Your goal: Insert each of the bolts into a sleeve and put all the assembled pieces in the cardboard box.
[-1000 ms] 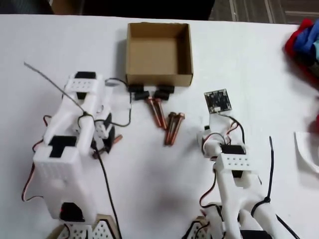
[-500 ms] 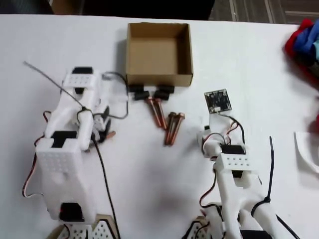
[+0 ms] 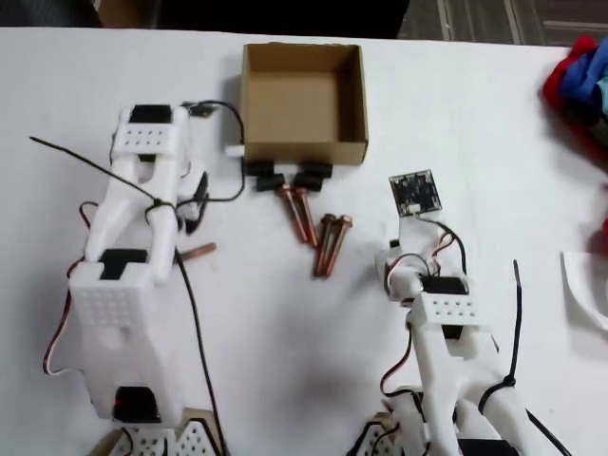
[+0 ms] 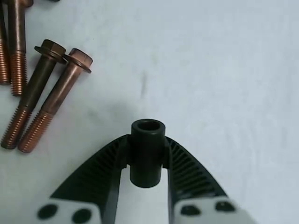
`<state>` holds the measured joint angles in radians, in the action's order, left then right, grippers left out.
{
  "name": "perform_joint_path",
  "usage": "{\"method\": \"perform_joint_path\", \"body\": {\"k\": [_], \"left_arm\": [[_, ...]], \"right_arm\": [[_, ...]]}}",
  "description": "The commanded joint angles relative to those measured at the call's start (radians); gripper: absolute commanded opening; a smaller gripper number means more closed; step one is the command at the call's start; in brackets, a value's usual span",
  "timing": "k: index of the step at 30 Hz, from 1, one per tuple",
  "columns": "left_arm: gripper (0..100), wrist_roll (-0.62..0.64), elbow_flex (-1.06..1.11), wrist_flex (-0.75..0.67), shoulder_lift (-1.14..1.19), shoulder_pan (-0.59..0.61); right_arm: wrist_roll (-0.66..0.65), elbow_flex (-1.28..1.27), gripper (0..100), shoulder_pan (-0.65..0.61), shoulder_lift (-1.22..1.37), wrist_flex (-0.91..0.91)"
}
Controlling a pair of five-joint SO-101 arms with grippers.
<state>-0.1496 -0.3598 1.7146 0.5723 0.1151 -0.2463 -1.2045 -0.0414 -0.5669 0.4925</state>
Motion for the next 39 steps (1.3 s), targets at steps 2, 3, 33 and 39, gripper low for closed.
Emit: {"method": "perform_joint_path", "body": {"k": [2,3,33,39], "left_arm": [[7,0.0,0.056,0.072,-0.055,-0.009],[7,0.0,0.097,0.072,-0.075,-0.008],[7,0.16,0.064,-0.267,-0.009,0.081],[7,0.176,-0.03,-0.183,-0.012,0.061]], "right_arm": [[-0.002,0.003,2.0,-0.005,-0.041,-0.019],[-0.002,0.003,2.0,-0.005,-0.041,-0.019],[-0.002,0.003,2.0,-0.005,-0.041,-0.019],[-0.002,0.003,2.0,-0.005,-0.041,-0.019]]}}
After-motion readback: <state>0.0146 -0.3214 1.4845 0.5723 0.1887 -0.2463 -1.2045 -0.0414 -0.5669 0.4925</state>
